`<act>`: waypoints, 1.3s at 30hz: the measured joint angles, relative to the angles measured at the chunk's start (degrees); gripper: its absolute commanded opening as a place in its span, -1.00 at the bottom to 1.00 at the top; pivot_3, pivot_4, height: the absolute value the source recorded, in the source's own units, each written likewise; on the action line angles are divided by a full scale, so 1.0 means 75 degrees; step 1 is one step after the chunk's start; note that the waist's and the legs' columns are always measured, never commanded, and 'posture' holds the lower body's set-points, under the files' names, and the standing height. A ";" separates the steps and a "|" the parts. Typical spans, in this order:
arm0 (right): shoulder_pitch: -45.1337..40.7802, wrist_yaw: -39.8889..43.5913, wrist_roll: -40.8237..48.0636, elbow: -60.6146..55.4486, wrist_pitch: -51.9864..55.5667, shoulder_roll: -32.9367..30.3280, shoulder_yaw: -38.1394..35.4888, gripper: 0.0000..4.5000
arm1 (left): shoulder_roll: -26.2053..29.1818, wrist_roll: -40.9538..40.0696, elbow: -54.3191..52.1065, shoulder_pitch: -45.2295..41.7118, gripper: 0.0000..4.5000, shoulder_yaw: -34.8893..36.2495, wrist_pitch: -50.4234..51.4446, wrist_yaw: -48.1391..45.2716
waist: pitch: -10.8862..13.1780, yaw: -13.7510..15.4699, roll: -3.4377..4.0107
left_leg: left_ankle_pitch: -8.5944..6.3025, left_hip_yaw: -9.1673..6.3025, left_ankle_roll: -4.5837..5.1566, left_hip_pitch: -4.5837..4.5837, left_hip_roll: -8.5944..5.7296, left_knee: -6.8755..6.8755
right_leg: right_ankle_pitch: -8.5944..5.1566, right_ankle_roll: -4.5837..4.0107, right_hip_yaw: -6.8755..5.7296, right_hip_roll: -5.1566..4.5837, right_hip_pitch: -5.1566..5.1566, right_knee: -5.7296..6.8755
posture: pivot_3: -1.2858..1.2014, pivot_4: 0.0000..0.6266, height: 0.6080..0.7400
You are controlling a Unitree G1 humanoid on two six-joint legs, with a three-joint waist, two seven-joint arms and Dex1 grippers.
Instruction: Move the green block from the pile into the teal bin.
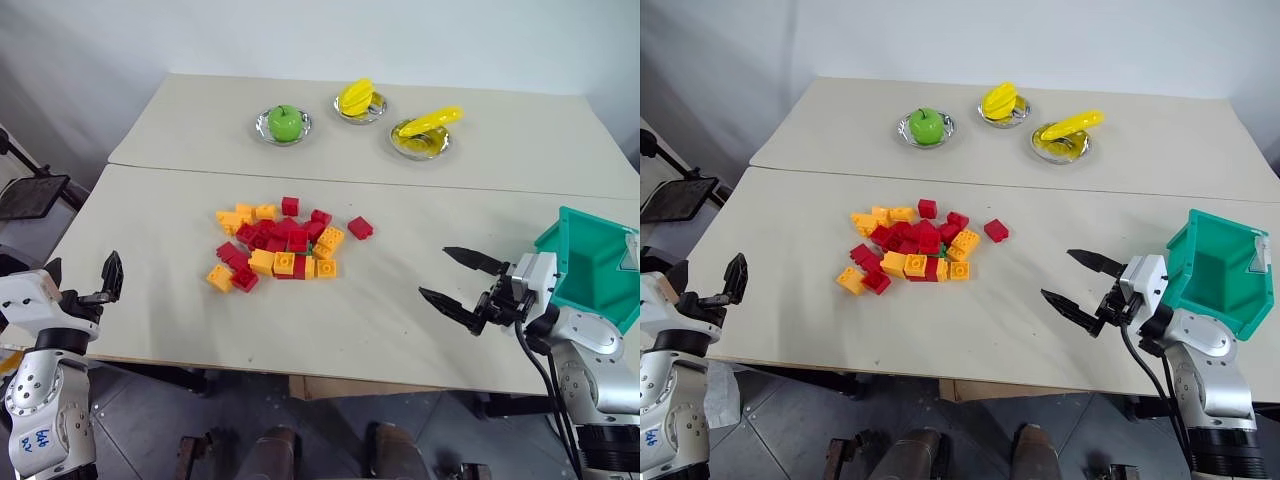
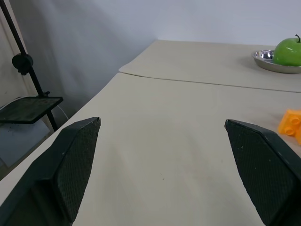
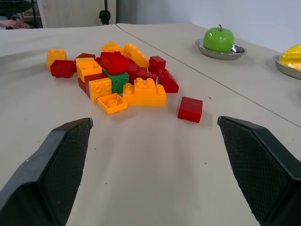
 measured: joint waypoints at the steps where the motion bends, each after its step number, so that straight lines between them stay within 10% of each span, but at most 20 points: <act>1: -0.0002 0.0004 0.0000 0.0000 0.0000 0.0000 0.0000 0.98 | 0.0004 0.0001 0.0000 0.0004 1.00 0.0000 0.0066 0.0008 | 0.0000 -0.0001 0.0000 | 0.0000 0.0000 0.0000 0.0000 0.0000 0.0000 | 0.0000 0.0000 0.0000 0.0000 0.0000 0.0000 | 0.03 -0.52 1.00; 7: -0.0034 0.0078 0.0009 0.0004 0.0000 0.0000 0.0000 0.98 | 0.0086 -0.0103 -0.0016 0.0101 1.00 -0.0038 -0.0315 -0.0622 | 0.0000 -0.0001 0.0000 | 0.0000 0.0001 -0.0001 0.0000 0.0002 -0.0001 | 0.0000 0.0000 0.0000 0.0000 -0.0002 -0.0007 | 0.03 -0.52 1.00; 20: 0.0216 0.1480 0.0651 -0.0431 0.0544 -0.1239 -0.0238 0.98 | 0.3065 -0.0680 -0.0539 0.1491 1.00 -0.1104 -0.0454 -0.5664 | 0.0019 0.0008 0.0033 | -0.0004 0.0040 -0.0005 0.0000 0.0067 -0.0044 | 0.0000 -0.0001 -0.0003 0.0011 -0.0001 -0.0077 | 0.03 -0.52 1.00; 31: 0.1150 0.1834 0.0449 -0.0315 0.0209 -0.1344 -0.0498 0.98 | 0.2993 -0.0277 -0.0367 0.1241 1.00 -0.1856 -0.0586 -0.6197 | 0.0021 -0.0001 0.0035 | -0.0002 0.0099 -0.0007 0.0014 0.0093 -0.0083 | 0.0004 0.0008 -0.0008 0.0024 -0.0018 -0.0069 | 0.03 -0.52 1.00; 39: 0.1484 0.1451 0.0576 -0.0761 0.0278 -0.1333 -0.1237 1.00 | 0.2609 -0.0438 -0.0382 -0.0412 0.07 -0.3225 -0.0060 -0.6492 | 0.0020 0.0050 0.0036 | 0.0000 0.0120 -0.0007 0.0010 0.0082 -0.0078 | 0.0008 0.0015 -0.0006 0.0022 -0.0031 -0.0055 | 0.03 -0.52 1.00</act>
